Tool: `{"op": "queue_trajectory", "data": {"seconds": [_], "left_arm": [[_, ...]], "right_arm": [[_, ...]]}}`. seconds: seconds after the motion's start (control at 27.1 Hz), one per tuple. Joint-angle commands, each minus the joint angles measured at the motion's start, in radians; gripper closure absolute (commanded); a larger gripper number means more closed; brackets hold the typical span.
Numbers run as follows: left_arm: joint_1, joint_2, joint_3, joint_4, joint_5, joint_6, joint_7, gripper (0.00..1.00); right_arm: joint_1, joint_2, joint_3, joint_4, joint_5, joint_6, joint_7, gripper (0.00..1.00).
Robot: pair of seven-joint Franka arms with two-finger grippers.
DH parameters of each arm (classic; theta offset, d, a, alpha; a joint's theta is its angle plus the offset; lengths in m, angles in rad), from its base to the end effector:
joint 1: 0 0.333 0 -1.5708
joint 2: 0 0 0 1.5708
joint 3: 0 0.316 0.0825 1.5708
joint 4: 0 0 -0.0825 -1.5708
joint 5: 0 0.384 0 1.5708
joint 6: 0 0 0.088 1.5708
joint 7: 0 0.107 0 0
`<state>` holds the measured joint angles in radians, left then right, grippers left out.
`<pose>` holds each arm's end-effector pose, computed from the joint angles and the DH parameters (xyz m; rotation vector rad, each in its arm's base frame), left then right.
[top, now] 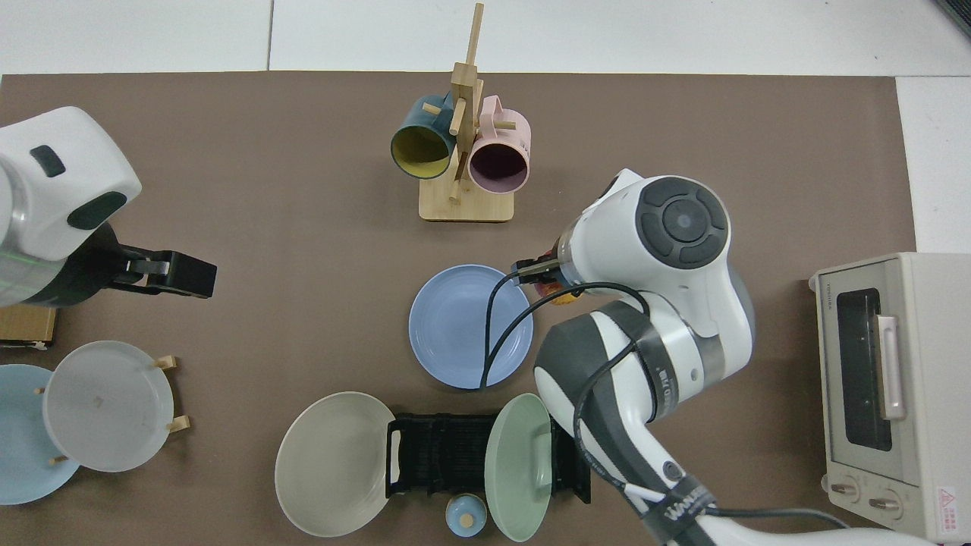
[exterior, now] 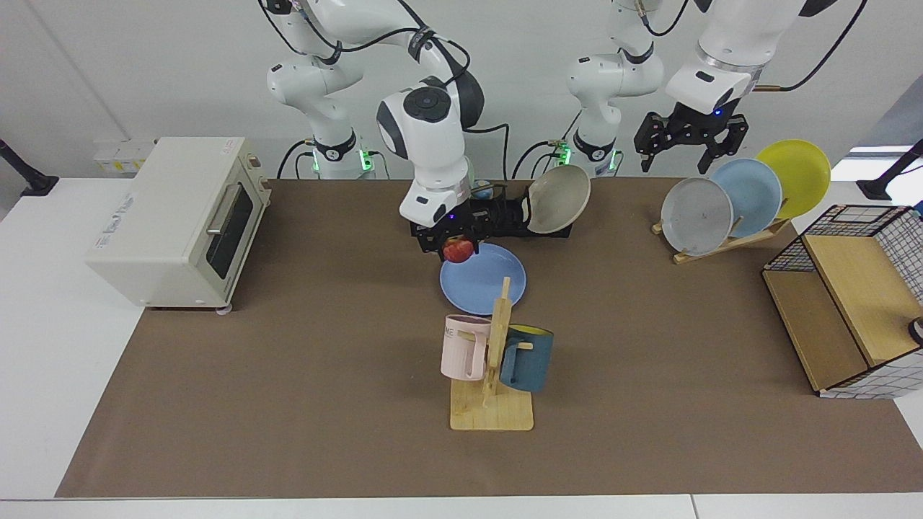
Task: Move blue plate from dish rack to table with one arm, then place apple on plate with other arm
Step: 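Carry the red apple with the right gripper over the blue plate, then lower the apple onto the blue plate and open the right gripper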
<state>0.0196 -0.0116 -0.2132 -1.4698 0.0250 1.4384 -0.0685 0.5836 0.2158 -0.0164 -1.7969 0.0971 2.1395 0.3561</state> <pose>0.5275 -0.1012 0.6662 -3.1060 0.1897 0.0254 0.5301 0.3433 0.4395 -2.9997 -0.2474 -0.1164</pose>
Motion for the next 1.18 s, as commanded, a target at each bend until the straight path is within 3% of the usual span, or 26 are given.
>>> {"op": "queue_trajectory", "data": {"seconds": [0.0,0.67,1.15], "left_arm": [[0.005,-0.01,0.0,0.008,-0.004,-0.02,-0.011,0.0],[0.006,-0.021,0.002,0.011,-0.003,-0.021,-0.01,0.0],[0.005,-0.025,0.0,0.011,-0.003,-0.021,-0.01,0.0]], "right_arm": [[0.041,0.031,-0.004,-0.016,0.009,0.052,0.029,1.0],[0.116,0.152,-0.004,-0.065,0.004,0.215,0.054,1.0],[0.116,0.185,-0.004,-0.078,0.004,0.246,0.043,1.0]]}}
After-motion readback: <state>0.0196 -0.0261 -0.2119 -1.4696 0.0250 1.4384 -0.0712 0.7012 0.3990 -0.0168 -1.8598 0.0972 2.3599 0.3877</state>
